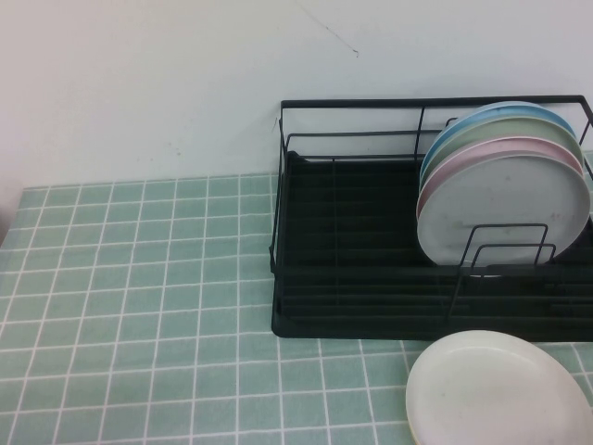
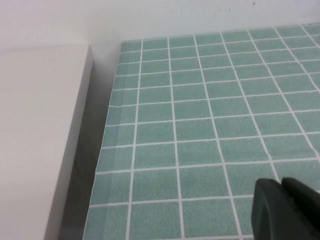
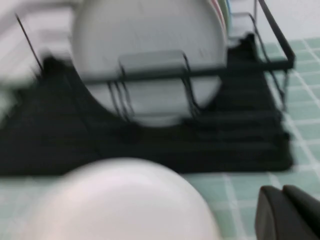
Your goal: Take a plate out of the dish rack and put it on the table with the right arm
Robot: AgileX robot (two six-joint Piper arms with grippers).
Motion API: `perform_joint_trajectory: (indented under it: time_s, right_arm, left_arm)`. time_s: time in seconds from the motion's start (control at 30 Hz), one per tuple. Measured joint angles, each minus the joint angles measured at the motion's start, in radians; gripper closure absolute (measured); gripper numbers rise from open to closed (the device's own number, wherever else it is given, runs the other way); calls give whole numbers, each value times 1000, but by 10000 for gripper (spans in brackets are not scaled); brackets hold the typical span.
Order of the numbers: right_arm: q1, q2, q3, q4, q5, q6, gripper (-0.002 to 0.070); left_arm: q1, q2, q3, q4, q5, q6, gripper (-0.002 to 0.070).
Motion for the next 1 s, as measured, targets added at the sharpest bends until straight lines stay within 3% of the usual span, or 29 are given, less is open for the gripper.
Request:
perform_joint_trajectory:
  time_s: [0.27,0.73,1.0]
  right_arm:
    - [0,0,0,325,-111,2,678]
    - [0,3,-25,414,-82,-52,678]
    - [0,310,-269,388,73,-306,678]
  left_arm:
    - [0,0,0,0,0,0,678]
    - [0,0,0,0,0,0,678]
    - [0,0,0,0,0,0,678]
